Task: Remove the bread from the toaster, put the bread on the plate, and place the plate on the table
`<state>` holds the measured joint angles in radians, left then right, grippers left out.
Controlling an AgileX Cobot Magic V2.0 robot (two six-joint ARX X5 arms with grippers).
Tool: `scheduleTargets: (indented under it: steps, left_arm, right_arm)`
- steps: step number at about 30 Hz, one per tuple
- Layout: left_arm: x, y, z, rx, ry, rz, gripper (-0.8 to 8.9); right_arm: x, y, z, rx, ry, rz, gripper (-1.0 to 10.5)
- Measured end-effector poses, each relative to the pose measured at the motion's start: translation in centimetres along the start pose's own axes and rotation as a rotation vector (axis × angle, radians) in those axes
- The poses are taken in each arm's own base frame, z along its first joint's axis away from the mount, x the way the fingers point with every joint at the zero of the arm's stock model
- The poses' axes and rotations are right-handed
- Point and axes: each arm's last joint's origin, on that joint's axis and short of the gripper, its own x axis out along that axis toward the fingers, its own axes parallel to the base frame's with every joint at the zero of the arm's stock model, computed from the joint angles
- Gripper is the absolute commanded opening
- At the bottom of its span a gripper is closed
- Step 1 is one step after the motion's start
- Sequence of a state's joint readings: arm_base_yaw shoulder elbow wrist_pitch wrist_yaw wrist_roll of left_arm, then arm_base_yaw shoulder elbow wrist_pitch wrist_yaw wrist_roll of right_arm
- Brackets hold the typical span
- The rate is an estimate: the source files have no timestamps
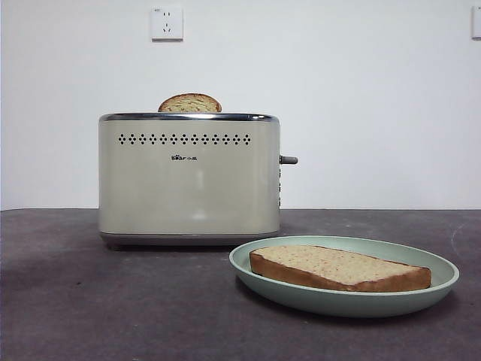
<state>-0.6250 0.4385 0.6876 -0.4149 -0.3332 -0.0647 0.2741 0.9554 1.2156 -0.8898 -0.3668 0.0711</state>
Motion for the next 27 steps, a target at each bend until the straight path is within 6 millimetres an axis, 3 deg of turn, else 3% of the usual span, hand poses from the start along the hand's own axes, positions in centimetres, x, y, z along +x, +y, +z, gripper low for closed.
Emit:
scheduleTargets:
  steps: [27]
  left_arm:
    - [0.1,0.0,-1.2,0.031,0.12,0.01,-0.03]
  right_arm:
    - [0.1,0.3,0.4,-0.084,-0.04,0.01,0.0]
